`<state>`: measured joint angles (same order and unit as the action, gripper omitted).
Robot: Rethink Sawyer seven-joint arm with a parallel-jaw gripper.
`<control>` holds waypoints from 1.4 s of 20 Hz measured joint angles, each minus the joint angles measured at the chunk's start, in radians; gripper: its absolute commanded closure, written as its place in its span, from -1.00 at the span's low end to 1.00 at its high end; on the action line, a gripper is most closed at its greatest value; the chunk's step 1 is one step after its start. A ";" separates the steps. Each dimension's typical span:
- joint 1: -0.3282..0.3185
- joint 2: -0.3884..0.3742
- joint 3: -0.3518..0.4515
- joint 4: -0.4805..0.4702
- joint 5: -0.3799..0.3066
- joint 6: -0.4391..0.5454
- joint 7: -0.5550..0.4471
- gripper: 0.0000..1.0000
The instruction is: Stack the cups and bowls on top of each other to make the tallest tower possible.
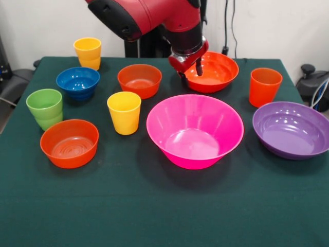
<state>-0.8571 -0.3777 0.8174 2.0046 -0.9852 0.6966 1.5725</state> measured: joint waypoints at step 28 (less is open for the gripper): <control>0.034 0.005 0.000 0.000 -0.007 0.000 0.000 1.00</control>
<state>-0.8228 -0.3724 0.8173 2.0046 -0.9926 0.6968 1.5725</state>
